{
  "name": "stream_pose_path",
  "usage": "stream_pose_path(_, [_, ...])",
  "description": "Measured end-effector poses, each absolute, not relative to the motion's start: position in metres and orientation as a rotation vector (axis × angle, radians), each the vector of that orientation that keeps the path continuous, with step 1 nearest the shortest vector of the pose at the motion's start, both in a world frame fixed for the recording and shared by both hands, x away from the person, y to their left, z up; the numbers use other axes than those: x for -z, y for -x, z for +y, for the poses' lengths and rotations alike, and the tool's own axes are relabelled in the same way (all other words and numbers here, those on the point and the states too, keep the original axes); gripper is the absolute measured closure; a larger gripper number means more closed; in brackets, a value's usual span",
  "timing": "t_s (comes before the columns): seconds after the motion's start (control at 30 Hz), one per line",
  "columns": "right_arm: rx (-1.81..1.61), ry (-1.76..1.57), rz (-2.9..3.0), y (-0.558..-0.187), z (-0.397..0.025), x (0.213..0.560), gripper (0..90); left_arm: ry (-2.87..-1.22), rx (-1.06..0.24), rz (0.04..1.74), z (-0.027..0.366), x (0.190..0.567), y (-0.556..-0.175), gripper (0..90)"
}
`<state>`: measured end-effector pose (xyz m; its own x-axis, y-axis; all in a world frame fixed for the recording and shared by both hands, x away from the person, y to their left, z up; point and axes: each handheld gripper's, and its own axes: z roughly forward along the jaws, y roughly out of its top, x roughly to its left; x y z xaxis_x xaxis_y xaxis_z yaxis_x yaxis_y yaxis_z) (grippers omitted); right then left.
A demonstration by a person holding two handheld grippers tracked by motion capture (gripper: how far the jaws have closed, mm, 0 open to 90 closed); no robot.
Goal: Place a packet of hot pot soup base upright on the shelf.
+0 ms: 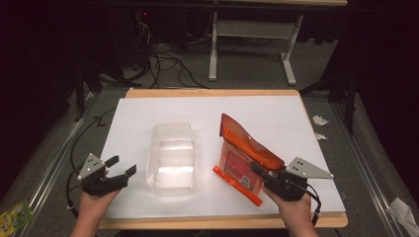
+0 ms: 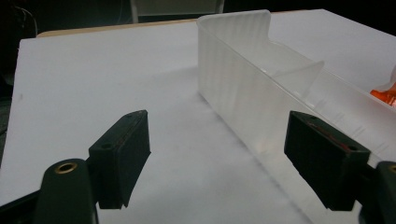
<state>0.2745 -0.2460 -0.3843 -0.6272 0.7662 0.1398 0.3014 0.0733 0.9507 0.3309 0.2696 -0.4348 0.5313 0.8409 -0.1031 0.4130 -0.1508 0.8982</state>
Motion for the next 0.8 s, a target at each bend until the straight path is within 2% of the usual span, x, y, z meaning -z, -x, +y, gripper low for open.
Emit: stream_pose_path(0.8, [-1.654, -1.030, 1.868, -0.290, -0.211, 0.348, 72.6, -1.763, -0.527, 1.044, 0.272, 0.437, -0.331, 22.9])
